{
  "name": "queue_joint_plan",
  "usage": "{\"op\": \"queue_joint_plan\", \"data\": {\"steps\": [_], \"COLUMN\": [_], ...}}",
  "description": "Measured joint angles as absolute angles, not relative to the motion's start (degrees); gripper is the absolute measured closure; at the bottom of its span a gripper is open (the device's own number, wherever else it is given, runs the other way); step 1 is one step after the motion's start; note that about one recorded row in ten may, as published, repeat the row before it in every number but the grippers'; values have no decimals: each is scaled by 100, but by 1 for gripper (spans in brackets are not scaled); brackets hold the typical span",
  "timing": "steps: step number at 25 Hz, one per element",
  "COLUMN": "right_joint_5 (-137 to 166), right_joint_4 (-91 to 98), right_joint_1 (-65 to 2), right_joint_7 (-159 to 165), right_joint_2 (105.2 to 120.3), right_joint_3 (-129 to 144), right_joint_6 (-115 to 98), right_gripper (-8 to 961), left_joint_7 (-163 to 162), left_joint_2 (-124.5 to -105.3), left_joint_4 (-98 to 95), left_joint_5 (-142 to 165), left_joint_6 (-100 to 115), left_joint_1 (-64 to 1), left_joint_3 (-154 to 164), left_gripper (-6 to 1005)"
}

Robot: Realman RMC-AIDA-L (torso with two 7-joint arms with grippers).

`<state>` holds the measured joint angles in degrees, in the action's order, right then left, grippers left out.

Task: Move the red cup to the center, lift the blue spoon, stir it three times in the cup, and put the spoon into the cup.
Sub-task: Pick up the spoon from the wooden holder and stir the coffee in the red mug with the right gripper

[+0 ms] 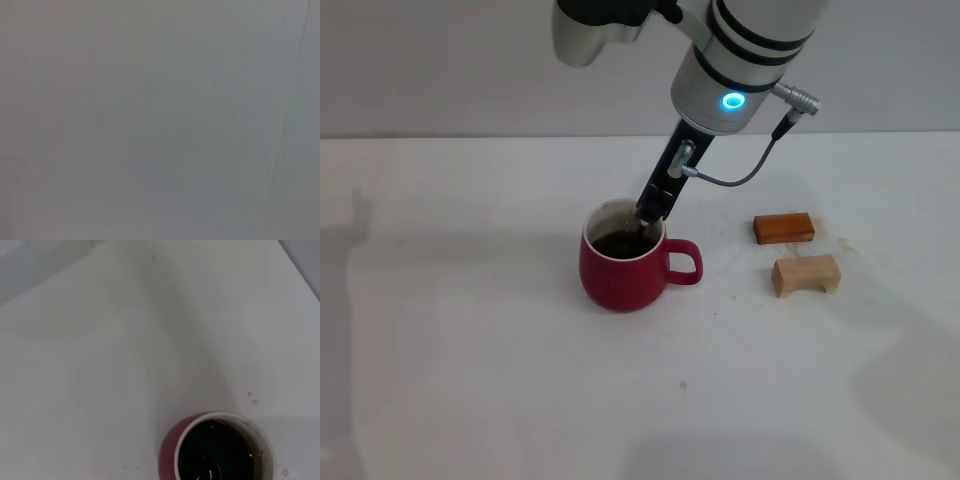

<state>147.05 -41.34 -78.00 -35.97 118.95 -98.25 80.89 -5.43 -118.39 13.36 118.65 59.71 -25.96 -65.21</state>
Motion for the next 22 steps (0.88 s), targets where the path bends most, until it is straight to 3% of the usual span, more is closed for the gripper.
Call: {"op": "queue_joint_plan", "data": {"steps": [22], "right_joint_5": [14659], "right_joint_4": [-4322], "right_joint_1": [-7703], "right_joint_7": [-3431], "right_joint_2": [11904], "right_joint_3": [-9410], "right_joint_6": [7778], "right_gripper": [779], "left_joint_7": [-573], "left_joint_2": [-11834], "left_joint_4": [1327], "left_joint_5": [11865], "left_joint_6": [6021], "left_joint_1": [-2633], "left_joint_3": [-6521], "left_gripper": [137]}}
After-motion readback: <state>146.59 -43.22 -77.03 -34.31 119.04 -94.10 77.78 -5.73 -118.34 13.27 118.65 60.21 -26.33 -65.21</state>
